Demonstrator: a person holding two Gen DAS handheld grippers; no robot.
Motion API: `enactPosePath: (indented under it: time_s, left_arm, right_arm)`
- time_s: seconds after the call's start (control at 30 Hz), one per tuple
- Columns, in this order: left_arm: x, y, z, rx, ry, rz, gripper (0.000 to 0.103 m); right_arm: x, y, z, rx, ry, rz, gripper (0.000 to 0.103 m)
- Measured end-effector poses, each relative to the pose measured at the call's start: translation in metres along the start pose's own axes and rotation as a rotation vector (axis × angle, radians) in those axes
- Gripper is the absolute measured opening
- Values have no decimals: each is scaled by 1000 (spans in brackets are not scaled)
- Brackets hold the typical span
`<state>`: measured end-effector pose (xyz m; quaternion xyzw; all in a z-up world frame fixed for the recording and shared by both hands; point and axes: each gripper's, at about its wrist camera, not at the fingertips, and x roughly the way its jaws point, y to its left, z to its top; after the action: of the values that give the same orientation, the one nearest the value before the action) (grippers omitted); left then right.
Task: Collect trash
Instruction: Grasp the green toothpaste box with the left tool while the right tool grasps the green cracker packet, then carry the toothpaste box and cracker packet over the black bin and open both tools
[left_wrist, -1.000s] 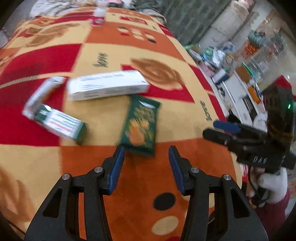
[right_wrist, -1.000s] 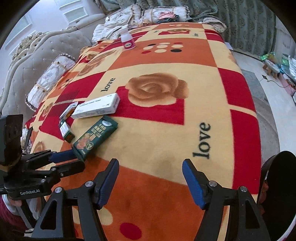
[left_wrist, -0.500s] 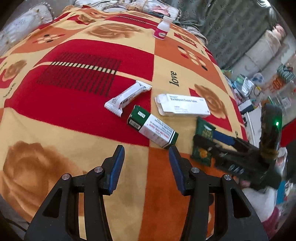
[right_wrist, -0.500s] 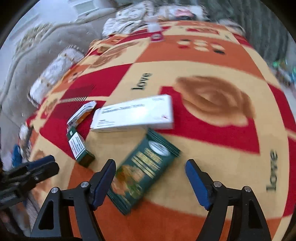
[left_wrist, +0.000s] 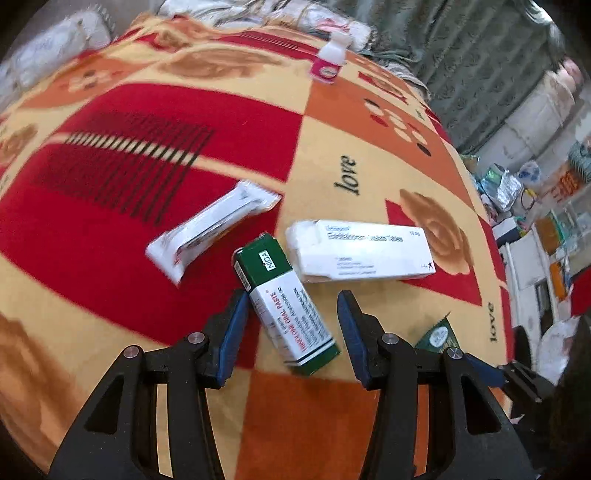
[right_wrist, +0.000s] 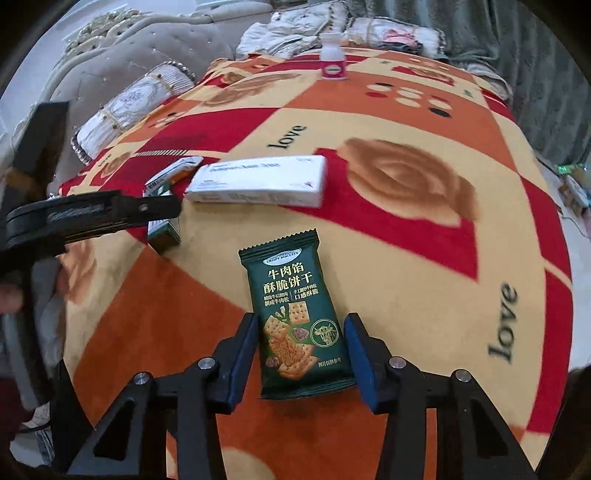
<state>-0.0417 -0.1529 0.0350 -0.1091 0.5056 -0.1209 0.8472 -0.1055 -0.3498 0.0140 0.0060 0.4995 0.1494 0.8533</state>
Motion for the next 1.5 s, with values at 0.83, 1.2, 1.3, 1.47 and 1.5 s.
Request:
enactPosePath:
  time_s: [0.83, 1.2, 1.3, 1.47, 1.5]
  left_arm:
    - [-23, -66, -54, 215, 82, -124, 25]
    - [-31, -116, -60, 315, 40, -125, 25]
    - [-30, -128, -62, 340, 38, -128, 25]
    - [-30, -154, -68, 390, 32, -141, 25]
    - [-30, -158, -69, 397, 32, -144, 25]
  right_arm:
    - [-37, -8, -23, 2, -94, -31, 40]
    - [-71, -34, -40, 58, -135, -78, 40]
    - [-79, -42, -46, 74, -146, -89, 40]
    - [-92, -58, -55, 109, -164, -112, 40]
    - [-95, -62, -57, 120, -168, -118, 40]
